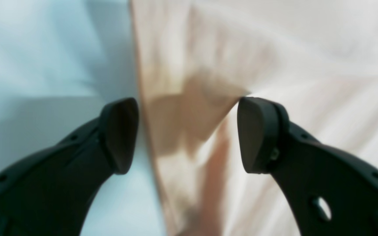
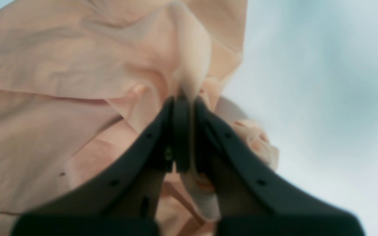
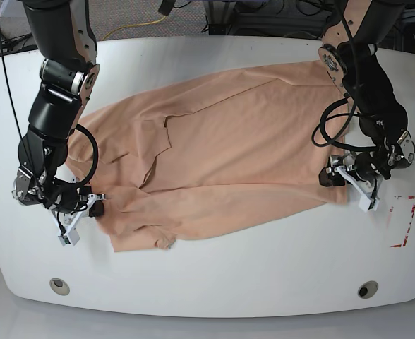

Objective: Fold the T-shirt properly
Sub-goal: 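Drag the shirt edges with both grippers to straighten the shirt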

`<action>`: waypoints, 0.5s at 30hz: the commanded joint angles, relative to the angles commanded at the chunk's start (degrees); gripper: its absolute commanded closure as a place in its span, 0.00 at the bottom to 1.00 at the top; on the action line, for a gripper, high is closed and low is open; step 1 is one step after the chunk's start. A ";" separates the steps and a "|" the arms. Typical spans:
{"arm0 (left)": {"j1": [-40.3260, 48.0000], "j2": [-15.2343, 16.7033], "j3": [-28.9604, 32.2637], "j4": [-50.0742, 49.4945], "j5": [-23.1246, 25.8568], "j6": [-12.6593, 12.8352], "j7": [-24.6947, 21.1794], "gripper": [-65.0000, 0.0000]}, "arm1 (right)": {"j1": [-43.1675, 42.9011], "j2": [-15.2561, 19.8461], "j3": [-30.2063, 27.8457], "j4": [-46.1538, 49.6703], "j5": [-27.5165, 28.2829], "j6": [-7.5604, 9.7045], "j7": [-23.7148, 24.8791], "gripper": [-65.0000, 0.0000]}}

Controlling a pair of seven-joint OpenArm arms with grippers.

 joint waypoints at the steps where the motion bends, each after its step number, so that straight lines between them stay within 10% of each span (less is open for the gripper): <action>1: -0.26 0.00 0.00 -1.58 -0.62 0.00 0.00 0.32 | 0.00 0.00 0.00 0.00 0.00 0.00 0.00 1.00; 6: -0.44 0.00 0.00 -3.08 -1.14 0.00 -0.35 0.35 | 0.00 0.00 0.00 0.00 0.00 0.00 0.00 1.00; 12: -0.44 0.09 0.00 -3.34 -0.88 0.00 -4.13 0.89 | 0.00 0.00 0.00 0.00 0.00 0.00 0.00 1.00; 15: -0.44 0.00 0.00 -3.16 -1.05 0.00 -4.40 0.94 | 0.00 0.00 0.00 0.00 0.00 0.00 0.00 1.00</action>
